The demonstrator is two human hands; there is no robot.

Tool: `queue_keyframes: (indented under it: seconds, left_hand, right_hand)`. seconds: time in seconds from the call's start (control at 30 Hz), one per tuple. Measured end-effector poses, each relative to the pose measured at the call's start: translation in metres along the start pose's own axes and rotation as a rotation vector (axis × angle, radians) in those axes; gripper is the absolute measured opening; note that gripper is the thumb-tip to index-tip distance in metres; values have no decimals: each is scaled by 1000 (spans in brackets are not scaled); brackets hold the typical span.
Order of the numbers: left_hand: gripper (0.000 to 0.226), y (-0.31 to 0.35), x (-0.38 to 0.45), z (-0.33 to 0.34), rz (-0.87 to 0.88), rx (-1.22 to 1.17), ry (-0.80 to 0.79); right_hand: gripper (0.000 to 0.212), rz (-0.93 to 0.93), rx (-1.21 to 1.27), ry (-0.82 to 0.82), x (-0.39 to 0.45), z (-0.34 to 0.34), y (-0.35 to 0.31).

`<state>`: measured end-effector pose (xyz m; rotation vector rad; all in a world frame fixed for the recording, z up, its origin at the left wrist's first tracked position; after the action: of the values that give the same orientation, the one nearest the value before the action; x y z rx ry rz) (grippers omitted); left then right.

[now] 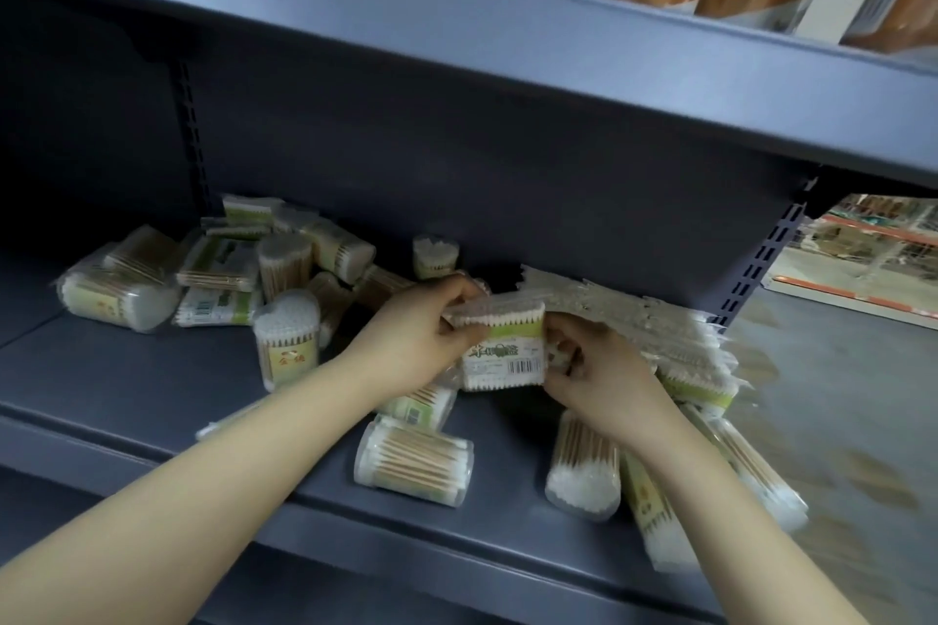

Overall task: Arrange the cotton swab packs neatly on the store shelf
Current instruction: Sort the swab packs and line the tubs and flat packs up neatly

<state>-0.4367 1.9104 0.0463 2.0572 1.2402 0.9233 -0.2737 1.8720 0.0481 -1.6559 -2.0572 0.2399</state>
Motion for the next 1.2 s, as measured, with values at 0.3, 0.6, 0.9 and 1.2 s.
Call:
queue_keyframes:
  seconds: [0.3, 0.6, 0.9, 1.2]
  left_hand:
    - [33, 9, 5, 42, 116, 509, -76]
    - [42, 20, 11, 66, 359, 868, 43]
    - [46, 23, 24, 86, 421, 981, 180]
    - [49, 24, 36, 91, 414, 973, 214]
  right_hand:
    - [59, 185, -97, 80, -7, -23, 42]
    - [74, 215, -246, -22, -4, -13, 60]
    - [69, 171, -291, -64, 2, -4, 76]
    - [71, 150, -308, -8, 3, -2, 82]
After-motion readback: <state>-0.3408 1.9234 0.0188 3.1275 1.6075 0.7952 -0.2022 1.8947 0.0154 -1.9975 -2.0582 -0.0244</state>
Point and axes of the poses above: each hand's wrist, its own x-axis towards the middle knuckle, its own z-axis out of the palm, y = z × x, the point moved 5 cm from there along x, towards the middle knuckle, and after that the axes turned 3 degrees about -z, right-handed, at the moved point
